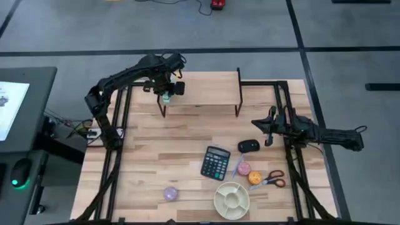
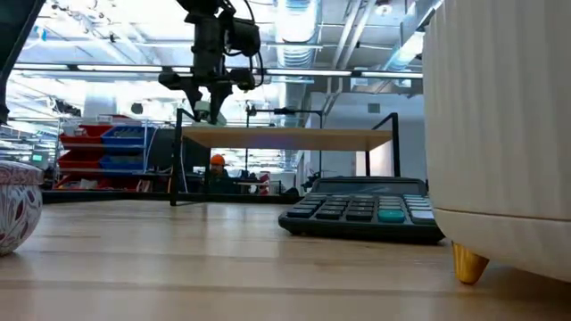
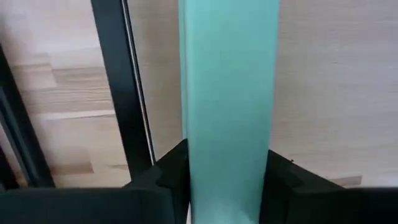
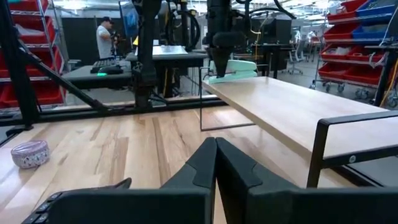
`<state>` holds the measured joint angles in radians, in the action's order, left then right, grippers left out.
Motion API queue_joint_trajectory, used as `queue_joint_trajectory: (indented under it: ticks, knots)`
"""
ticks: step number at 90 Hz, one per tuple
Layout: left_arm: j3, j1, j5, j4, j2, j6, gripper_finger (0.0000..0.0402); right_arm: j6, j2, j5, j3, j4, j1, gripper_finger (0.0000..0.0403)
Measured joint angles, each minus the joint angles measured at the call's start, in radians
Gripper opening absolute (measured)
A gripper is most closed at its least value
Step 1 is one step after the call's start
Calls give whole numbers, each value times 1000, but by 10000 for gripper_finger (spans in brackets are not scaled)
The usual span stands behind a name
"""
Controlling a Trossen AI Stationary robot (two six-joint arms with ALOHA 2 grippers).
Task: Stock shelves
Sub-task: Put the light blue stapler on the shelf, then put the white desk organizer on the shelf
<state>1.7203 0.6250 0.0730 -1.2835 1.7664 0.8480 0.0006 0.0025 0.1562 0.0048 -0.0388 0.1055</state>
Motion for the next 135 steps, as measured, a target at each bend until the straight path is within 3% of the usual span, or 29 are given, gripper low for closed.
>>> queue_joint_trajectory:
  ticks: [39, 54, 98, 116, 135]
  knots:
    - [-1, 0, 11, -3, 0, 21, 189, 0, 0, 0, 0, 0, 0, 0]
    - [2, 0, -15, -4, -6, 20, 200, 0, 0, 0, 0, 0, 0, 0]
    - [291, -14, 26, -155, -7, -18, 201, 0, 0, 0, 0, -1, 0, 0]
    - [439, -118, 26, -226, -7, -92, 201, 0, 0, 0, 0, -1, 0, 0]
    - [496, -370, 7, -191, -8, -305, 201, 0, 0, 0, 0, -1, 0, 0]
